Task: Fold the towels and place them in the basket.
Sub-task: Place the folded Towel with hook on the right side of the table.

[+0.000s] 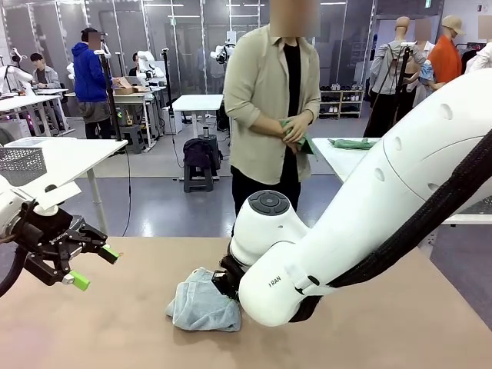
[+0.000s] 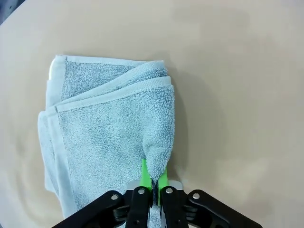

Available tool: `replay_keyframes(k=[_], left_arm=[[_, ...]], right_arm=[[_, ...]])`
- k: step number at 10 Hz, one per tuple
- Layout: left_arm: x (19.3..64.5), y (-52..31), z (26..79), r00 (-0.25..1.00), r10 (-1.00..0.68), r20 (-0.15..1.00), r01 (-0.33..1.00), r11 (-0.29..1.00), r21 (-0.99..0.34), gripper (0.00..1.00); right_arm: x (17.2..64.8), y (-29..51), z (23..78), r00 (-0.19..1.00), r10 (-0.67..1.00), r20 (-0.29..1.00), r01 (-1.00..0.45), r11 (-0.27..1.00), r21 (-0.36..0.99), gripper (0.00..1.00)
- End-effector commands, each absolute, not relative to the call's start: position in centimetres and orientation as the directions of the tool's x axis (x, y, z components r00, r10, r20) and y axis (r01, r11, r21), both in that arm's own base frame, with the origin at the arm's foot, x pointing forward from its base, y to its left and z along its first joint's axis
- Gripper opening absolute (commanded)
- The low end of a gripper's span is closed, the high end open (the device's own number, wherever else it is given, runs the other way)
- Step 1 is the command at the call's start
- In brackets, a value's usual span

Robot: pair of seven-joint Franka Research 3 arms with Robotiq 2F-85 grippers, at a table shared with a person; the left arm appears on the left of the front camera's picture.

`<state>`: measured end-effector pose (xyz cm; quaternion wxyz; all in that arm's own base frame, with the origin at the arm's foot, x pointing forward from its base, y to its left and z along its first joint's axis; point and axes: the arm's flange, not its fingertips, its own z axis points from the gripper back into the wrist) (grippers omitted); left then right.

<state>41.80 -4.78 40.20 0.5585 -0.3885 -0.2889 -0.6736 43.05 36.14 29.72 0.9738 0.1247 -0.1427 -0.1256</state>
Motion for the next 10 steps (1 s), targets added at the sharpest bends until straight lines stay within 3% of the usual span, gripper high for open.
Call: replay_keyframes(k=[1, 4, 10], left_arm=[[41.7, -4.6, 40.3, -0.093, -0.526, 0.845, 0.973, -0.227, -0.034, 0.94], [41.7, -4.6, 40.3, -0.093, -0.526, 0.845, 0.973, -0.227, -0.034, 0.94], [41.7, -4.6, 40.3, -0.093, -0.526, 0.845, 0.973, -0.227, -0.034, 0.94]], right_arm=[[43.1, 36.1, 29.6, 0.926, -0.285, 0.247, 0.212, 0.935, 0.284, 0.00], [44.1, 34.8, 30.1, 0.910, -0.310, 0.275, 0.225, 0.927, 0.300, 0.06], [55.2, 20.6, 30.5, 0.851, -0.340, 0.400, 0.214, 0.921, 0.327, 0.06]])
